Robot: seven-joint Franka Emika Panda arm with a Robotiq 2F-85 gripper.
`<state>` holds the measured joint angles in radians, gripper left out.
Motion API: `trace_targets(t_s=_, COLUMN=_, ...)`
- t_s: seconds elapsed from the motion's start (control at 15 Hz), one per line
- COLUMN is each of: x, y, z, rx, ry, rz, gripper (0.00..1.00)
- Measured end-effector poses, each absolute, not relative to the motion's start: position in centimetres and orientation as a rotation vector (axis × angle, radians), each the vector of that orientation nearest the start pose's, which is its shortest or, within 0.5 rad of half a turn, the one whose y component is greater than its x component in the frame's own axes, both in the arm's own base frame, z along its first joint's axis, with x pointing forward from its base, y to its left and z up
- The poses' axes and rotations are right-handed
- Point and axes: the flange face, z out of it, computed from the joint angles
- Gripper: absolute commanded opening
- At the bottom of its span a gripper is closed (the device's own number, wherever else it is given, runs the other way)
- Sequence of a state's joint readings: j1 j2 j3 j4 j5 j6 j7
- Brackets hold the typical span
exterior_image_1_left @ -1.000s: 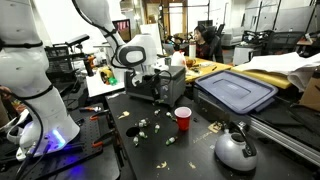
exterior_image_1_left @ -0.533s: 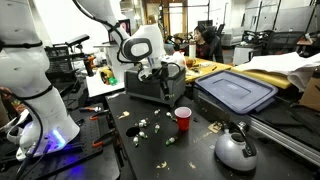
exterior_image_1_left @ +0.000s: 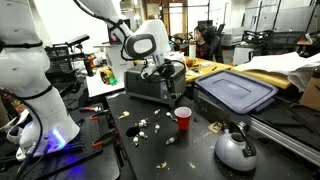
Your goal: Put one sweet in the cup
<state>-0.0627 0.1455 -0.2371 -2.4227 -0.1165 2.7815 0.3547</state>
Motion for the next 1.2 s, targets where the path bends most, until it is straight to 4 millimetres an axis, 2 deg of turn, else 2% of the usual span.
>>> trace_targets(t_s=0.27, x=49.3, y=-17.1, z=27.2, rx=-3.055, ry=0.985, rz=-0.363, gripper=0.03)
trace_targets(t_s=0.53, x=49.4, y=-19.3, z=26.5, rx=-3.034, ry=1.101, rz=-0.354, gripper=0.03)
trace_targets(t_s=0.87, x=50.0, y=-20.7, z=25.1, rx=-3.029, ry=1.176, rz=-0.333, gripper=0.03)
trace_targets(t_s=0.93, x=50.2, y=-20.8, z=24.9, rx=-3.029, ry=1.181, rz=-0.330, gripper=0.39)
trace_targets(t_s=1.07, x=50.4, y=-20.9, z=24.5, rx=-3.026, ry=1.197, rz=-0.326, gripper=0.45)
trace_targets(t_s=1.2, x=50.6, y=-20.9, z=24.3, rx=-3.023, ry=1.204, rz=-0.324, gripper=0.60)
